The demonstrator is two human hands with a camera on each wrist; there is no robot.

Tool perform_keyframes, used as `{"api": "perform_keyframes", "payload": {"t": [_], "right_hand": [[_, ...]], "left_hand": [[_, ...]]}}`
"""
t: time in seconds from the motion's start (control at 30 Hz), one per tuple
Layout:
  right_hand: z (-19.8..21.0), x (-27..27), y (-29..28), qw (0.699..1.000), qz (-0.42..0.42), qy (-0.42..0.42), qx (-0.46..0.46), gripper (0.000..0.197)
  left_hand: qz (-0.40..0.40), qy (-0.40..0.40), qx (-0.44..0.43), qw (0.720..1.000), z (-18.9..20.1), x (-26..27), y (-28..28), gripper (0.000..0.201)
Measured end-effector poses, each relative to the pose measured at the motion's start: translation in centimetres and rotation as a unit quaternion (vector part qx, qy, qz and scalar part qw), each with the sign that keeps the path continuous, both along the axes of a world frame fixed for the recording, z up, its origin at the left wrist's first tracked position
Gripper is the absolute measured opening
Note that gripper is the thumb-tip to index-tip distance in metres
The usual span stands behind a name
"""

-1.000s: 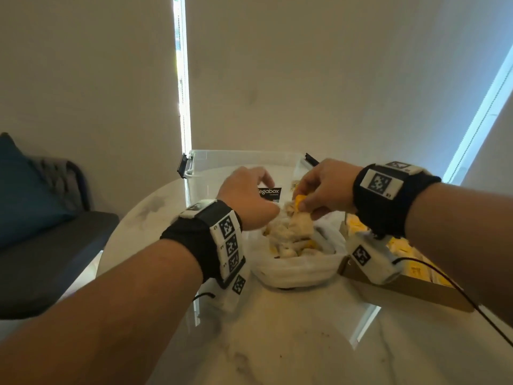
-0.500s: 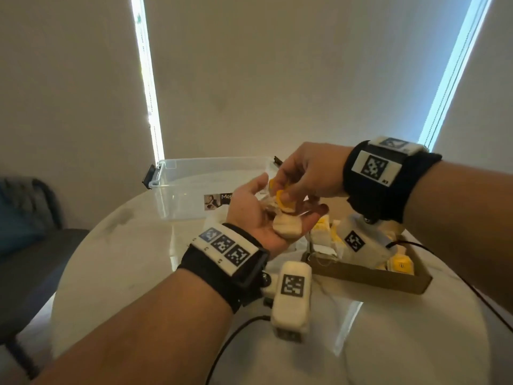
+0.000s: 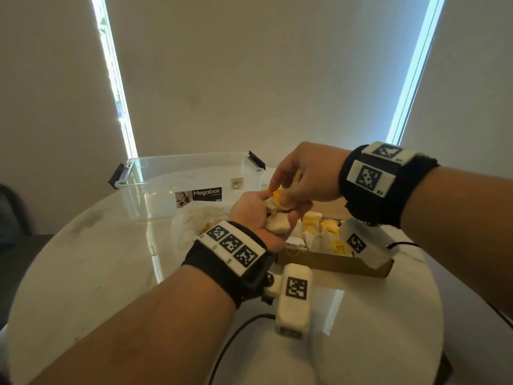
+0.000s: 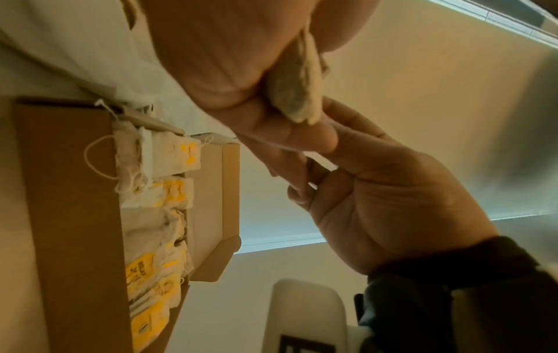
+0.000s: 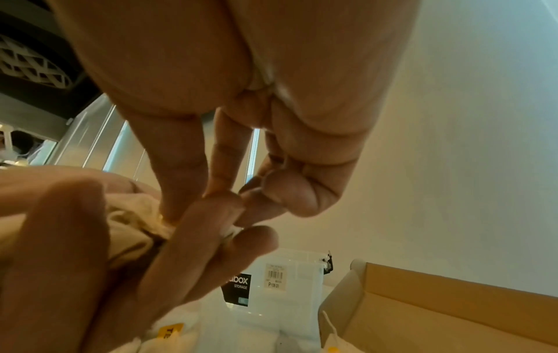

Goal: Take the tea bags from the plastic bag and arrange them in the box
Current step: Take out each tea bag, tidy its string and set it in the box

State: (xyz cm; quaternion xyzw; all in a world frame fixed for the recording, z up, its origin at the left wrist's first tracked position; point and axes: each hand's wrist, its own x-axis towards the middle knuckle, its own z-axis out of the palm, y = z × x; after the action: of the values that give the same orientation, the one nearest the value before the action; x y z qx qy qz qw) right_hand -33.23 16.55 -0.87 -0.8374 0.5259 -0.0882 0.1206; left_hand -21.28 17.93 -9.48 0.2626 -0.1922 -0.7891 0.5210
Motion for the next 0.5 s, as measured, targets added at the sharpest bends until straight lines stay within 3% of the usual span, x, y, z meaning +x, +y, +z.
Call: {"api": "perform_keyframes", "payload": {"t": [0.23,0.5], "right_hand": [[-0.1,-0.5,0.1,0.999,-0.005,-0.026,-0.021,0.008],[1.7,-1.9,0.5,0.968,-0.046,-0.244,0.037,0.006]], "left_hand": [[-0.006,0.003,0.008,1.0,-0.2,0.3,-0.3,0.035],[0.026,0.009,0.016,1.0,-0.2,1.0,-0.1,0.039]]}}
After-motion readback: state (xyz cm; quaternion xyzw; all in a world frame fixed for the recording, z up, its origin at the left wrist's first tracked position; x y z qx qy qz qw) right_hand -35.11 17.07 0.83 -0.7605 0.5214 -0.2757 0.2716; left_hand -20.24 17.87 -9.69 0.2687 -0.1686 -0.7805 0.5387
